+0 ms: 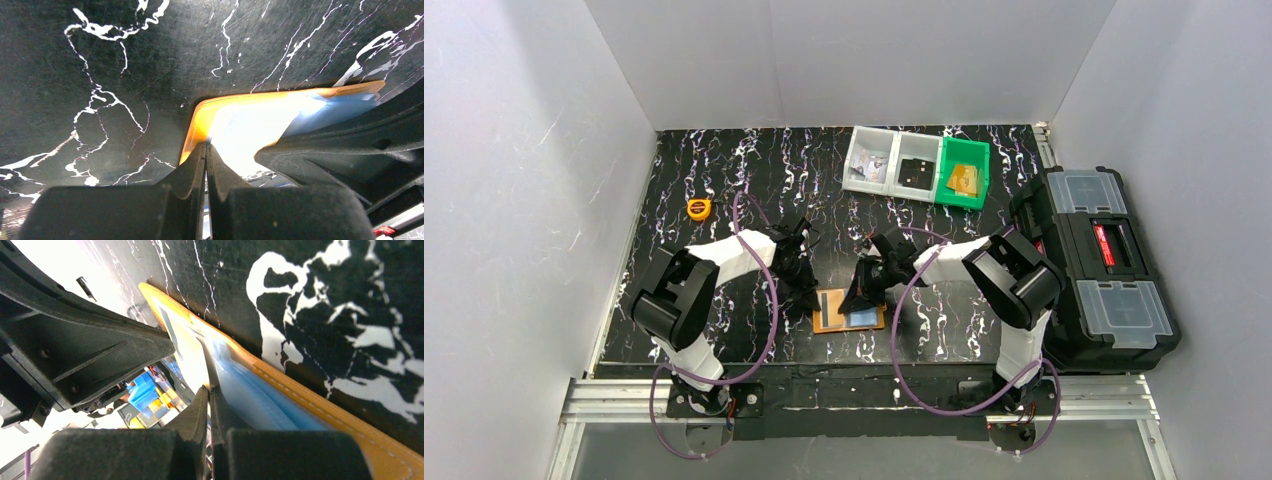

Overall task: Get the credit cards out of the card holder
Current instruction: Remove the credit card from the card holder.

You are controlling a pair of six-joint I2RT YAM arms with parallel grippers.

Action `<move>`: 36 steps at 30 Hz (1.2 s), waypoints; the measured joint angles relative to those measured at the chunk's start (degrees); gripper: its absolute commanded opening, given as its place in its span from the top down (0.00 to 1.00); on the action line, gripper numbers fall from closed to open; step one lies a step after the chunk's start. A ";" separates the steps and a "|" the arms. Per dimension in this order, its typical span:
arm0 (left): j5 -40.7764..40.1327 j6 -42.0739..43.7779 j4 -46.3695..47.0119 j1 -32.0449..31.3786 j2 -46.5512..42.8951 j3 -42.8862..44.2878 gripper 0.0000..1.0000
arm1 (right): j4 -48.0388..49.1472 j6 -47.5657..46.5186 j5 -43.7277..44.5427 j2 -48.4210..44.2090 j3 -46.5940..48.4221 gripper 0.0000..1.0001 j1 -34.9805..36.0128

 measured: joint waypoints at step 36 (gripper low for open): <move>-0.04 -1.29 0.22 0.04 -0.02 -0.33 1.00 | 4.98 1.92 0.42 -2.60 -4.61 0.78 -1.53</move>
